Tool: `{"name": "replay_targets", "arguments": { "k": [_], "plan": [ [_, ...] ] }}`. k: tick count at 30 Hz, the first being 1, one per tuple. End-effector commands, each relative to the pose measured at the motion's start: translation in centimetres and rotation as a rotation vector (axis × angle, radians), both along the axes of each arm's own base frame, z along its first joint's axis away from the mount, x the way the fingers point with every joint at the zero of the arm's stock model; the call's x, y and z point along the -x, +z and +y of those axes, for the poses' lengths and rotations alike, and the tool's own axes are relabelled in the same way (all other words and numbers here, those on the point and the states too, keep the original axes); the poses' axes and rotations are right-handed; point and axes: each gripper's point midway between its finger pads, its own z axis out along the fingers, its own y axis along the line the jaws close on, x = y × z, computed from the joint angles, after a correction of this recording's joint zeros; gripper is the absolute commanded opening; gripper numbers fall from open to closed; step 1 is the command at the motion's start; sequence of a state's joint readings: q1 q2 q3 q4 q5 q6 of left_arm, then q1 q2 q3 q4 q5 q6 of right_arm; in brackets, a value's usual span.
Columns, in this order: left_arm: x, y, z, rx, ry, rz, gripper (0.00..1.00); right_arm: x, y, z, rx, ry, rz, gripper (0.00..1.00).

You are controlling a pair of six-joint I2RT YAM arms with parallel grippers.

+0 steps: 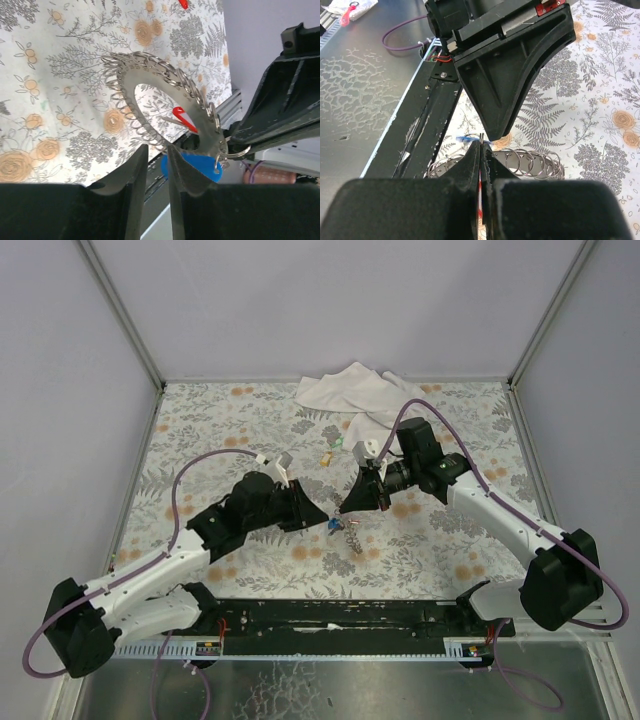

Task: Remove the keys from the keyring
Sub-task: Remove the key from the keyring.

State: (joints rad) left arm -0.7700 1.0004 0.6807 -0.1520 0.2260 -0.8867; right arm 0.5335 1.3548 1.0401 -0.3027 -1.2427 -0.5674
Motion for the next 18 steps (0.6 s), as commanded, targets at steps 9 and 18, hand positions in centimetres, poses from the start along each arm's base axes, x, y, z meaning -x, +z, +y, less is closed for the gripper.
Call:
{"name": "replay_targets", "arguments": {
  "k": [9, 18],
  "plan": [
    [0.5, 5.3, 1.7, 0.121, -0.078, -0.505, 0.34, 0.6, 2.9, 0.2, -0.086, 0.057, -0.052, 0.00],
    [2.6, 7.9, 0.7, 0.179, -0.204, -0.967, 0.40, 0.7, 2.7, 0.2, -0.088, 0.066, -0.040, 0.00]
  ]
}}
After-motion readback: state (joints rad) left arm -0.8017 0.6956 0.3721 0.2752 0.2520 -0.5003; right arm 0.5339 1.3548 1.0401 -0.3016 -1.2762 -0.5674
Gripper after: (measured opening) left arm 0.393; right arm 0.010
